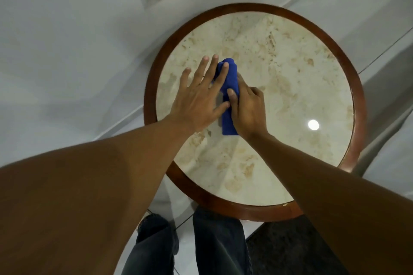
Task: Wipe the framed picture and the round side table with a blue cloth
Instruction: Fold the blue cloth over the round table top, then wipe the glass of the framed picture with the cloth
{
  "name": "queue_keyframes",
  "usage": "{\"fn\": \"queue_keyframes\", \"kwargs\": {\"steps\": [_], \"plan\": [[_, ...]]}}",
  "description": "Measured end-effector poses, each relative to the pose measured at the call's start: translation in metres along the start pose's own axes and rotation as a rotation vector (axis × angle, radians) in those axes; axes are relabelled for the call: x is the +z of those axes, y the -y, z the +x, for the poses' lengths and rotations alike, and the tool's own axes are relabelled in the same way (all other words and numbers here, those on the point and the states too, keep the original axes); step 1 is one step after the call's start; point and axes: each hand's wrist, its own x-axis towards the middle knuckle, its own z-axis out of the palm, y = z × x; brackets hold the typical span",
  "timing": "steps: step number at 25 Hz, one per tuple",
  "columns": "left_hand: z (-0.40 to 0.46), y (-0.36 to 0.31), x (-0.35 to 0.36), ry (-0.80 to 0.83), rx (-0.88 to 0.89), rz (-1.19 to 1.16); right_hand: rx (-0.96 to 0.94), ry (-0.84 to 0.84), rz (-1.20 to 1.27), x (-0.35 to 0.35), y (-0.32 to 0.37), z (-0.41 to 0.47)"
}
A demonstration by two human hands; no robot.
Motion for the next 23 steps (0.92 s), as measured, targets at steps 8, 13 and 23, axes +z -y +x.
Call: {"fn": "queue_keyframes", "kwargs": {"steps": [8, 13, 23], "plan": [[-0.066, 0.072, -0.256, -0.34, 0.06, 0.252, -0.113, -0.266, 0.637, -0.106, 0.237, 0.034], [-0.125, 0.126, -0.518, -0.677, 0.003, 0.524, -0.364, -0.479, 0.876, -0.251, 0.47, 0.092], [-0.263, 0.194, -0.838, -1.056, -0.392, 0.756, -0.768, -0.961, 0.973, -0.547, 0.845, 0.157]]}}
